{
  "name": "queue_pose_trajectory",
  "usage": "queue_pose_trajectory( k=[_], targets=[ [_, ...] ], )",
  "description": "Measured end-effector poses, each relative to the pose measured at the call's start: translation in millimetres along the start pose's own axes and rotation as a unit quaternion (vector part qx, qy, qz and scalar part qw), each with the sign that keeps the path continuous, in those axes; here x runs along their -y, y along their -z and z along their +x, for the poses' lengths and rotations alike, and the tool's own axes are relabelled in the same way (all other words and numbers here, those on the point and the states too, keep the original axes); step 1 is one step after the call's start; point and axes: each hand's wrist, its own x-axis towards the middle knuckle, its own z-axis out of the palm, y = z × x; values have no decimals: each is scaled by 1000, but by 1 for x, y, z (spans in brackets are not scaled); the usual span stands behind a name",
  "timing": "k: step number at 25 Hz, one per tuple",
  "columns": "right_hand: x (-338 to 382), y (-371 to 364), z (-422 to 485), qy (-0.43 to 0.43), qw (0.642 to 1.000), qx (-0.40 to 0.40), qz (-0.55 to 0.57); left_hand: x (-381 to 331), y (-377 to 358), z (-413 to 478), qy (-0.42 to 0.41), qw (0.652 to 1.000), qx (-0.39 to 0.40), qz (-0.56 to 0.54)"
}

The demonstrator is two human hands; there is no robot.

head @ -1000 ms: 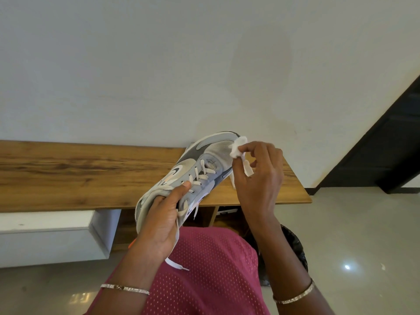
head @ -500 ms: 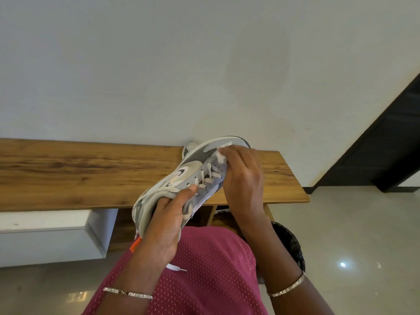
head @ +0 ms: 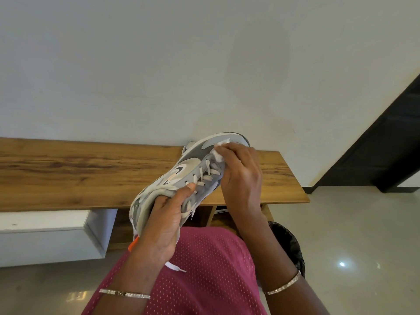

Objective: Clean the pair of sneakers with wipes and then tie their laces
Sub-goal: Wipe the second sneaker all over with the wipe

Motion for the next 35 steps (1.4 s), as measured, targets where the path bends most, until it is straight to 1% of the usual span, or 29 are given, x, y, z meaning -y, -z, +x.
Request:
queue_pose_trajectory(
  k=[2,4,6,9,13,17,19,20,23,25,26,31,35],
  targets=[
    [-7,6,5,-11,999,-23,-27,-3,1,1,3,1000,-8,-16],
    [-10,9,5,-42,998,-38,-23,-3,3,2,6,1000,-21,-22],
    [-6,10,-5,-60,998,-28,-9,-2,4,4,14,999,-31,-30],
    [4,8,-35,-65,998,-13,20,0,6,6,34,997,-38,-58],
    [-2,8,-39,-104,992,-22,70,-3,5,2,66,995,-15,-71],
    [-15,17,-9,-136,983,-76,96,-6,2,0,84,994,9,-75],
    [-17,20,-4,-134,980,-93,111,-7,4,1,99,992,15,-77],
    [-16,19,-7,-126,981,-89,115,-8,6,1,108,991,15,-79],
    [-2,10,-42,-103,988,-45,107,-9,11,3,134,986,6,-95],
    [8,6,-62,-98,989,-14,108,-10,12,3,146,984,4,-106],
    [8,4,-65,-101,989,-10,110,-10,12,3,148,983,4,-108],
    [-6,12,-15,-105,986,-68,107,-9,7,-1,149,983,7,-111],
    [-11,21,8,-120,981,-87,126,-9,7,-2,146,983,2,-108]
  ],
)
